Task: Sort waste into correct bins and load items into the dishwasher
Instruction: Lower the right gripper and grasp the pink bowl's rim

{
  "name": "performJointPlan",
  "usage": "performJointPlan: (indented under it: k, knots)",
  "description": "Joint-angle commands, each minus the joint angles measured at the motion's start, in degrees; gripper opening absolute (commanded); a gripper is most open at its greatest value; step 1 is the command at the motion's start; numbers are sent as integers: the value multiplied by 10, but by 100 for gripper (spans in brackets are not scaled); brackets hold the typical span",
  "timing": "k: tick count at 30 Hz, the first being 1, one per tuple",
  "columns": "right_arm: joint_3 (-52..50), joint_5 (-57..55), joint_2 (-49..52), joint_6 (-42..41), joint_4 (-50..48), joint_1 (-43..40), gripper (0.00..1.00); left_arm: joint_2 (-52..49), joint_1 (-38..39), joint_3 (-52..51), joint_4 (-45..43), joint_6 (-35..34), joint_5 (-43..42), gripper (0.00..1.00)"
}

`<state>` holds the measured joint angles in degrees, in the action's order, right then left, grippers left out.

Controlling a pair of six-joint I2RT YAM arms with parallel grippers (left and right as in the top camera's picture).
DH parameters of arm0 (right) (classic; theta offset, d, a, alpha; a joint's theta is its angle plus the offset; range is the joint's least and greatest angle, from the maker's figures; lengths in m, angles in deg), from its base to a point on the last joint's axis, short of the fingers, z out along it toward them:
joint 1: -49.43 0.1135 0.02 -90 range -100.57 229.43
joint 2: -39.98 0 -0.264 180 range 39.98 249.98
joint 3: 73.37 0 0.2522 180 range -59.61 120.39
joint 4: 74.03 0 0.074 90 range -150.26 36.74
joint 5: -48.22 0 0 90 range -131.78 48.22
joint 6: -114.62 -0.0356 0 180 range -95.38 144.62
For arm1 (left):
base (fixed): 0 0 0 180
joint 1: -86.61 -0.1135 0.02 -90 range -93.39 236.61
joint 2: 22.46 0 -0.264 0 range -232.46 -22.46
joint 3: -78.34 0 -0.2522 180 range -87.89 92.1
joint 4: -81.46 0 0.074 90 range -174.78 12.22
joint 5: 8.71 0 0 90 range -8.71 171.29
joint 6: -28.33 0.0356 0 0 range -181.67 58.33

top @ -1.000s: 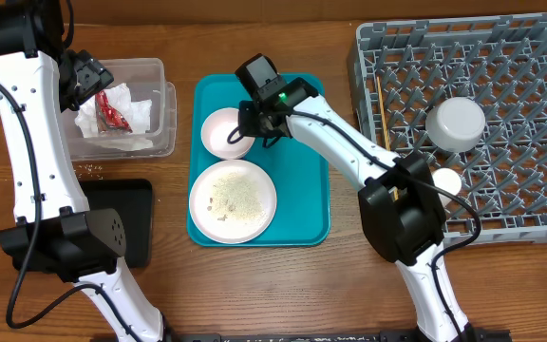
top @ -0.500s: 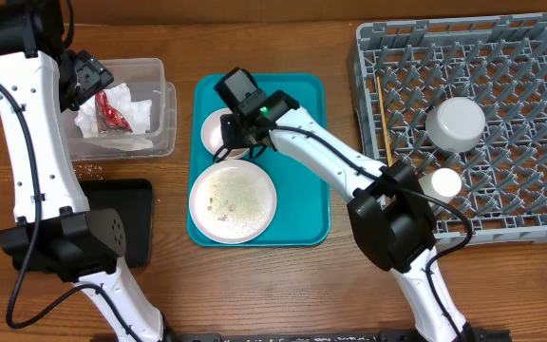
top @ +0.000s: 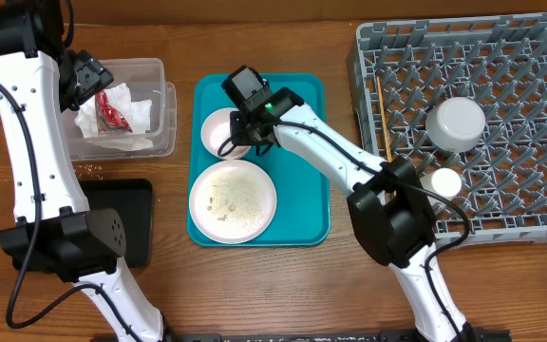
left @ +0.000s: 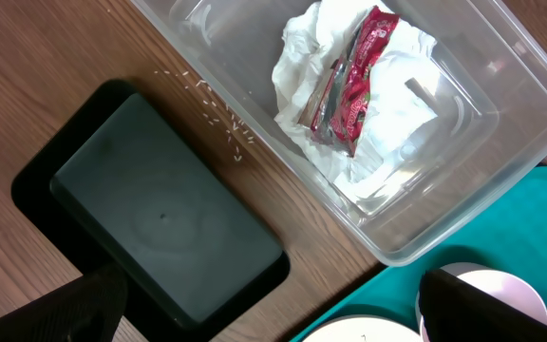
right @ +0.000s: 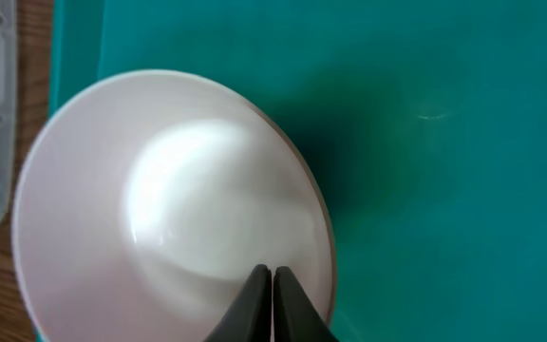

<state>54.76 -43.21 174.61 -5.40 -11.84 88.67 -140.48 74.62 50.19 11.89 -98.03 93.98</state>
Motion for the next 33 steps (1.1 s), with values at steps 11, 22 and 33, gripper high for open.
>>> performJointPlan:
  k: [11,22,33]
  knots:
    - [36,-68,16,-17,62,-13,4,5,4,-1,1,-9,8,100]
    - [81,-144,10,-48,162,-43,4,5,4,-1,1,-9,8,100]
    - [84,-144,-4,-74,205,-75,4,5,4,-1,1,-9,8,100]
